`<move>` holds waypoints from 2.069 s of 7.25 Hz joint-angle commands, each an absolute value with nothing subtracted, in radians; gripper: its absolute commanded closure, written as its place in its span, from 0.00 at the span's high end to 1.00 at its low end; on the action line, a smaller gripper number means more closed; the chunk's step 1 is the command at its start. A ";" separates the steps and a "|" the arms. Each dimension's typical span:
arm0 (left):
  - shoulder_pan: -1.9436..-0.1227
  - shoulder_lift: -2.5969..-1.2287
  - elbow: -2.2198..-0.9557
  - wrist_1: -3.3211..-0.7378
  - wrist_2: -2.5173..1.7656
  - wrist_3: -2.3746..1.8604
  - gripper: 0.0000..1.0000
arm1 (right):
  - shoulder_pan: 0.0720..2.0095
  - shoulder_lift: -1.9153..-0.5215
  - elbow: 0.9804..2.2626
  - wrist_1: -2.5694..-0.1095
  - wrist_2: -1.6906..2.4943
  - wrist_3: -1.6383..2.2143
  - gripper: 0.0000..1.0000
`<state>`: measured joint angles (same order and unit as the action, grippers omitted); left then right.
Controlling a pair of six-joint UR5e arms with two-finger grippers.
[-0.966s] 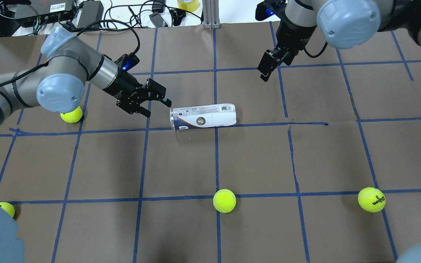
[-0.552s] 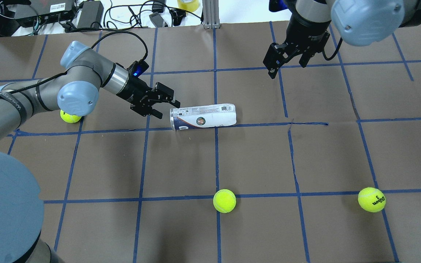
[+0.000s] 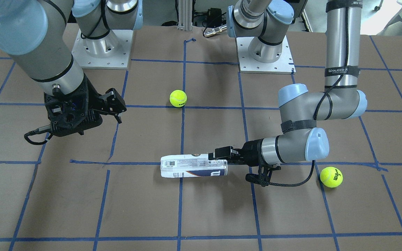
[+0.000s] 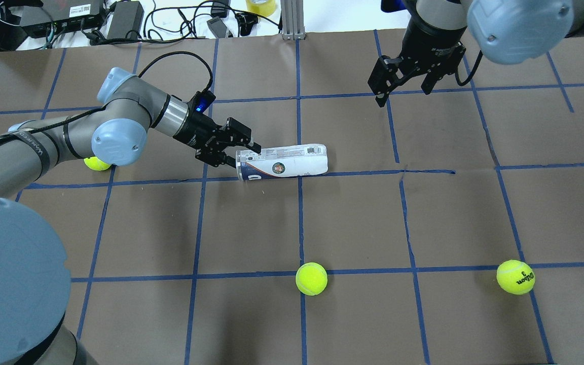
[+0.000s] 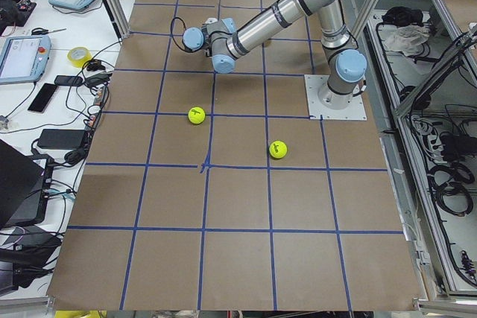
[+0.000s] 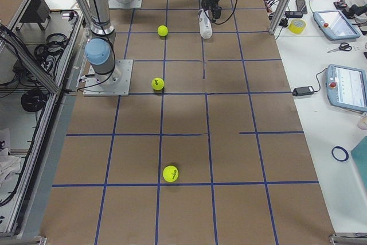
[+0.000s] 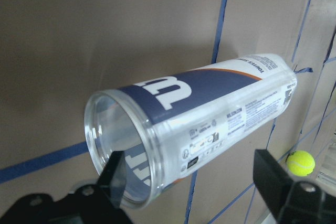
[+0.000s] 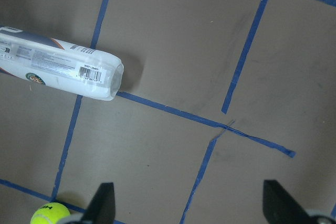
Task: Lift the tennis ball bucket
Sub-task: 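Move the left gripper to the can's open end while the right arm withdraws, then grip the can's open end with the left gripper and tilt it upright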
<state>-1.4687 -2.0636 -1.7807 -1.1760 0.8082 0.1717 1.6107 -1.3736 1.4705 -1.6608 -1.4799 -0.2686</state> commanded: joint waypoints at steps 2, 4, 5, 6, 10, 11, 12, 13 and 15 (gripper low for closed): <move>-1.470 -2.062 -1.775 -1.172 0.810 0.166 0.00 | 1.609 -1.371 1.486 -1.695 -1.479 -0.259 1.00; -1.471 -2.025 -1.772 -1.158 0.808 0.071 0.00 | 1.608 -1.368 1.488 -1.717 -1.480 -0.261 1.00; -1.485 -1.996 -1.763 -1.137 0.807 -0.057 0.00 | 1.608 -1.370 1.491 -1.710 -1.479 -0.264 1.00; -1.505 -1.958 -1.744 -1.103 0.805 -0.160 0.00 | 1.606 -1.370 1.502 -1.720 -1.479 -0.264 1.00; -1.649 -1.876 -1.583 -1.091 1.147 -0.313 0.00 | 1.605 -1.371 1.516 -1.727 -1.477 -0.262 1.00; -1.664 -1.887 -1.553 -1.094 1.251 -0.311 0.00 | 1.605 -1.370 1.517 -1.729 -1.474 -0.262 1.00; -1.701 -1.894 -1.534 -1.110 1.366 -0.239 0.00 | 1.605 -1.371 1.517 -1.726 -1.470 -0.262 1.00; -1.724 -1.905 -1.522 -1.168 1.481 -0.083 0.00 | 1.605 -1.373 1.517 -1.727 -1.467 -0.261 1.00; -1.758 -1.963 -1.452 -1.209 1.518 -0.051 0.00 | 1.606 -1.376 1.516 -1.729 -1.477 -0.261 1.00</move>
<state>-1.7309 -1.9260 -1.4941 -1.1772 1.4774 -0.0869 1.6054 -1.3735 1.5169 -1.7275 -1.4700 -0.2610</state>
